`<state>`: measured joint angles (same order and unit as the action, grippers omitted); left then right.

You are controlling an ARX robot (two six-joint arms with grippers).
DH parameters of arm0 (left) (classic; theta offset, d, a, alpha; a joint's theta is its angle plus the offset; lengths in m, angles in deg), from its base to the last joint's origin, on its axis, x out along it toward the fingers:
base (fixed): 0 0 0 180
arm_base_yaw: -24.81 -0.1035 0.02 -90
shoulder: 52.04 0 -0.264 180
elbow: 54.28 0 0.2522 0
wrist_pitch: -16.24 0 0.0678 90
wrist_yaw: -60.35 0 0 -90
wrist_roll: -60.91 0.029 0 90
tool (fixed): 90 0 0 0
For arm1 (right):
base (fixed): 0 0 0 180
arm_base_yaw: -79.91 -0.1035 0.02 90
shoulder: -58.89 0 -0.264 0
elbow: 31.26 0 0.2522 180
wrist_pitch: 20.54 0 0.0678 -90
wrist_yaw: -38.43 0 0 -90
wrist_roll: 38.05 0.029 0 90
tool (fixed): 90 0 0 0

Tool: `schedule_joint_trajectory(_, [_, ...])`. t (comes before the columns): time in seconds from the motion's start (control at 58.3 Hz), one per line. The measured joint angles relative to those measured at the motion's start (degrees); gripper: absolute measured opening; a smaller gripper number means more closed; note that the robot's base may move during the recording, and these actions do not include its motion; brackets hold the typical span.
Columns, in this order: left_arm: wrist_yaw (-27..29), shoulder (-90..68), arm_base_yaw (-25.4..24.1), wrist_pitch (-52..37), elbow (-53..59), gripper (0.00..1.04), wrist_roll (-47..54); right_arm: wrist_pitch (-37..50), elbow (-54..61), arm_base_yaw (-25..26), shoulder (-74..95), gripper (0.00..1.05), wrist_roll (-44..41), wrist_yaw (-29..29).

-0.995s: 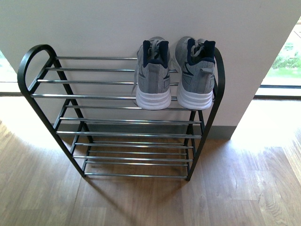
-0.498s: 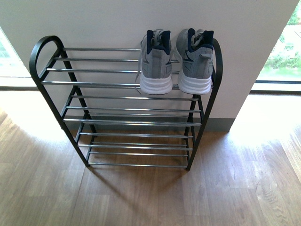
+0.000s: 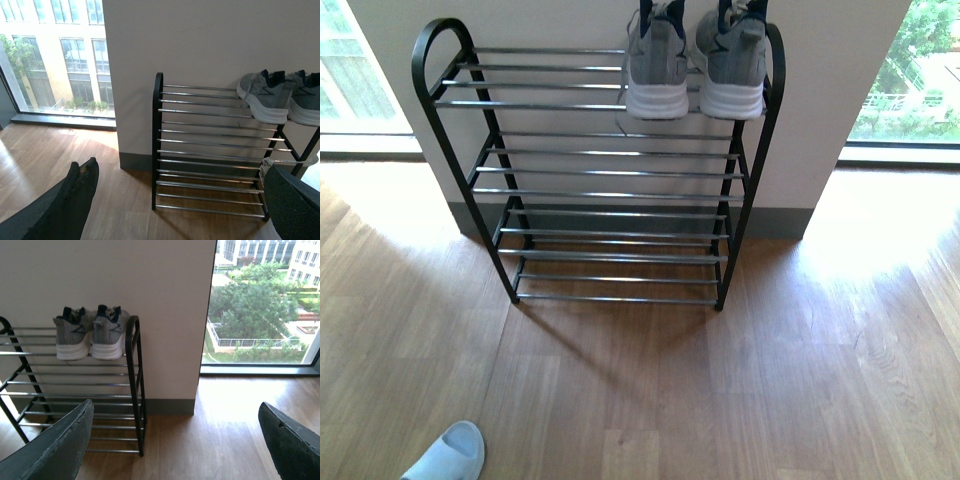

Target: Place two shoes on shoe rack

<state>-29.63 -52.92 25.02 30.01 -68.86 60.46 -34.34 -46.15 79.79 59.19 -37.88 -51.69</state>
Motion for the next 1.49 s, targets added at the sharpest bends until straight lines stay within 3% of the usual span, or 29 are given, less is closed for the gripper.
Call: schedule_joint_trajectory(1.493, [0.0, 0.0, 0.0, 0.0, 0.0, 0.95, 0.0, 0.0, 0.0, 0.0, -0.1, 0.96, 0.0, -0.1])
